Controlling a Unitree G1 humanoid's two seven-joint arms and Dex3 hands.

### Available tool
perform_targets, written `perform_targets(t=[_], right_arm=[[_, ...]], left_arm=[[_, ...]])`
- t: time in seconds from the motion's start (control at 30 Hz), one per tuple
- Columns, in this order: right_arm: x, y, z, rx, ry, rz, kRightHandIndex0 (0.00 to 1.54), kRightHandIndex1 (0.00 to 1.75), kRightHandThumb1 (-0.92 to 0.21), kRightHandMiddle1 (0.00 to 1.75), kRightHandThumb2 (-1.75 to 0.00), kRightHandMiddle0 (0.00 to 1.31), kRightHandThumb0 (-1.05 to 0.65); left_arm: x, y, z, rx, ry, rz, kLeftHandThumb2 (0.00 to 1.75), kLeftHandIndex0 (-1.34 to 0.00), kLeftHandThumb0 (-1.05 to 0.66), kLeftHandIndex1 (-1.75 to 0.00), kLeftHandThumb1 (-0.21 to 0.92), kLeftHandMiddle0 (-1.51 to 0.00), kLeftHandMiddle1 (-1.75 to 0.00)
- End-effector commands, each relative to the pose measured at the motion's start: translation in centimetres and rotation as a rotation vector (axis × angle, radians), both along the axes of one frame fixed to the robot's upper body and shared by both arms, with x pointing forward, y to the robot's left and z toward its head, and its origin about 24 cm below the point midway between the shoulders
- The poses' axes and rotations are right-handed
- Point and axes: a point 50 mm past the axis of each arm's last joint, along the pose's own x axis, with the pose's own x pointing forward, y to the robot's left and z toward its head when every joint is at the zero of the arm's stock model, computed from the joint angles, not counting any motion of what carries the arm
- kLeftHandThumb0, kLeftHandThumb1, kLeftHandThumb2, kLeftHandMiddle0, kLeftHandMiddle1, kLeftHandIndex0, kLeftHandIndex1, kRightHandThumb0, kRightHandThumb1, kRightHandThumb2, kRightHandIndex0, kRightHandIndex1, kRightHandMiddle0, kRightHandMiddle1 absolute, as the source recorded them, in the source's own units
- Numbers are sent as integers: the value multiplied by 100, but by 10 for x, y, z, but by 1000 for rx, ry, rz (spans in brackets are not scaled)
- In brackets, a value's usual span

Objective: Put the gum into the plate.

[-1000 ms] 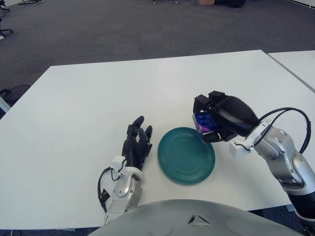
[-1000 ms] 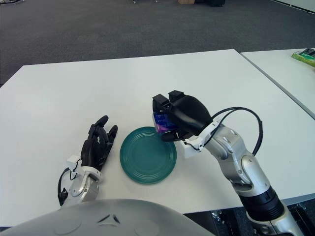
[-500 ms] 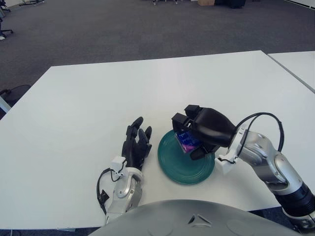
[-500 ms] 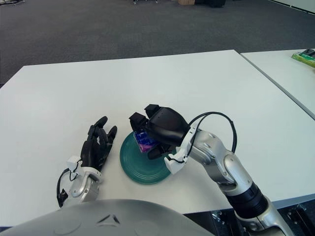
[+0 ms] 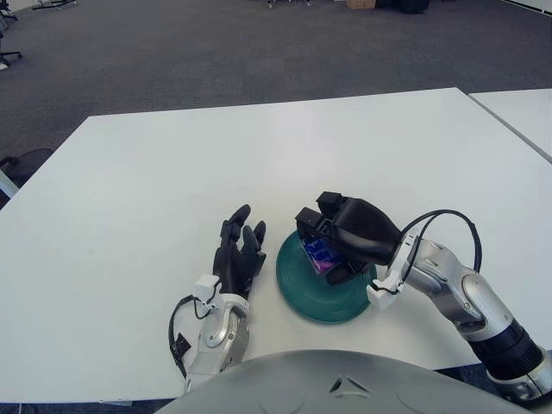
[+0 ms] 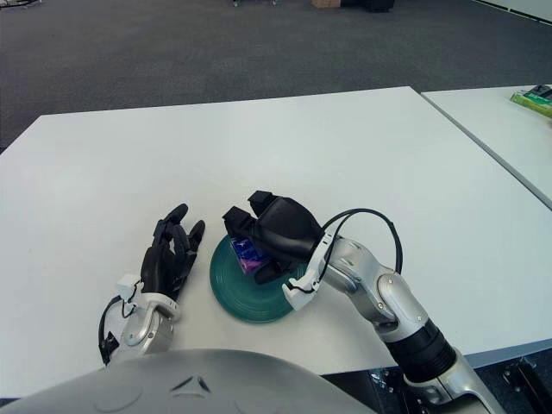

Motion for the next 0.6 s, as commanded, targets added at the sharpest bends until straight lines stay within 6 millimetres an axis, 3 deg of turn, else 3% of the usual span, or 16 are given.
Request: perform_targets(t=[0.0,0.13,0.4,0.43,0.57], right_arm=[[0,2,-2,4,-7,5,104,175,-58,175,-98,42,-41],[-1,3,-2,-23,-21,5,98,175,-65,175,-89,37,-40],[-1,4,0,-164,-119,9,62,175,-89,175,-56,22,-36],[-1,4,0,-177,-127,13,57,175,-90,171,-63,17,-51],[-1,4,0,-187,-137,31,45,175,-92,162,-82,7,-76]], left_arm=[[12,-9,8,-61,-44,32,79,-8,-69,-83,92,-47,0],[12,-9,8,-55,-47,29,80,-7,-69,-83,92,-46,0],[13,-12,7,-66,-41,34,84,-4,-69,-82,92,-44,0],[13,-12,7,-69,-39,37,85,-4,-68,-82,92,-44,0],[14,-13,6,-83,-39,45,87,-2,-67,-82,92,-43,0]])
